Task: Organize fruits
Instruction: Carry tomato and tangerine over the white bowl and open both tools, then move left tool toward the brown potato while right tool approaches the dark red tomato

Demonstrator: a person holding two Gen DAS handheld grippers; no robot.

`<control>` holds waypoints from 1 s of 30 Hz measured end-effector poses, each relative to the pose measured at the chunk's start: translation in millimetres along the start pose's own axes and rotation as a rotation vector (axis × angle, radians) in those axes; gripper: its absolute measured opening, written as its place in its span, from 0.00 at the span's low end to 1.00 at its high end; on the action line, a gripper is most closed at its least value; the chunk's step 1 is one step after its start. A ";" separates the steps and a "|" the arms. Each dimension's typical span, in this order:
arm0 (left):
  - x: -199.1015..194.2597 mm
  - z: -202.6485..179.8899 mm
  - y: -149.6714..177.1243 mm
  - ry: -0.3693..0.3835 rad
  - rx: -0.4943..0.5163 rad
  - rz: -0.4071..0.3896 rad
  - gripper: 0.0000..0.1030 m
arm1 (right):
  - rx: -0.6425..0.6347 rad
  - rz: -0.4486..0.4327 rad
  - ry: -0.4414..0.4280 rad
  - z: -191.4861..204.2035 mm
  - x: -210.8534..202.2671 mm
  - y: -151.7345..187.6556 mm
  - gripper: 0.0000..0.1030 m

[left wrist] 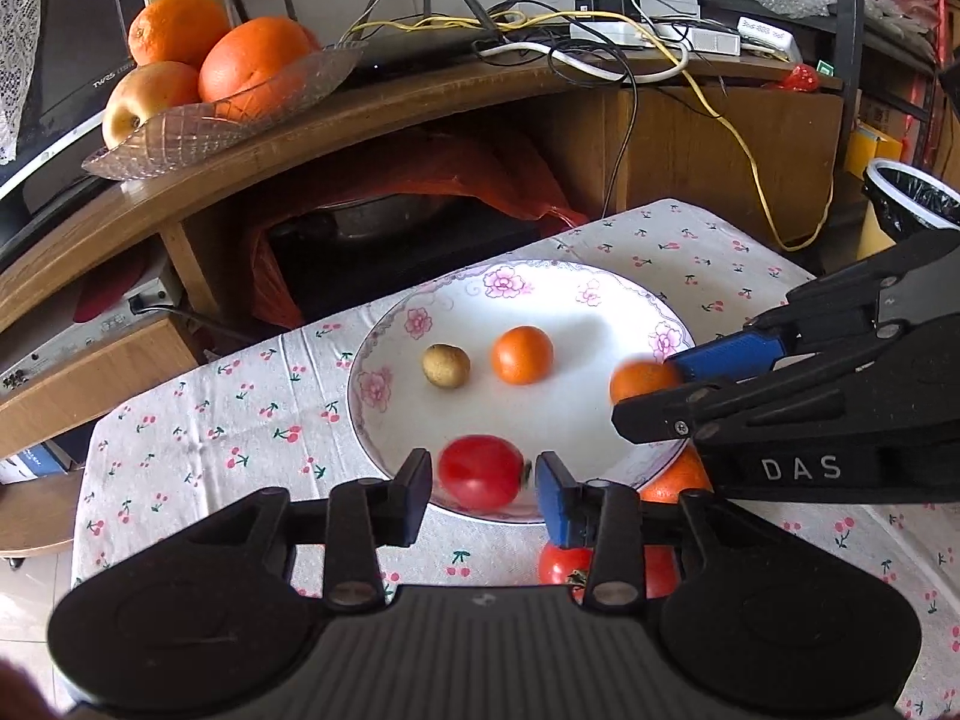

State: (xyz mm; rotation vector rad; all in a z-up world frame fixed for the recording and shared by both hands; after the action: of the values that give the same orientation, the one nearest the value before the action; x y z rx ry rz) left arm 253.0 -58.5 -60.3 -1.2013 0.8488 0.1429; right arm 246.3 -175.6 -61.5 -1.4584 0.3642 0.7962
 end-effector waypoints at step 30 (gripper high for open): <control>-39.0 25.4 39.3 0.068 -0.005 0.031 0.56 | -0.045 0.071 -0.088 16.7 -32.3 43.6 0.49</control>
State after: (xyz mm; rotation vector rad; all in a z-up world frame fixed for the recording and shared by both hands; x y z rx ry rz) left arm 218.4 -8.5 -62.5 -1.2032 0.9267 0.1299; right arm 190.4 -171.2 -70.2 -1.4535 0.3348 0.9283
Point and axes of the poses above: each gripper's, at about its wrist camera, not at the fingertips, and x roughly the way its jaws point, z to its left, y to its underside, the point moved 4 cm from there along x, roughly the way its jaws point, and after that the axes turned 5 degrees about -z, right-handed, at the moved point
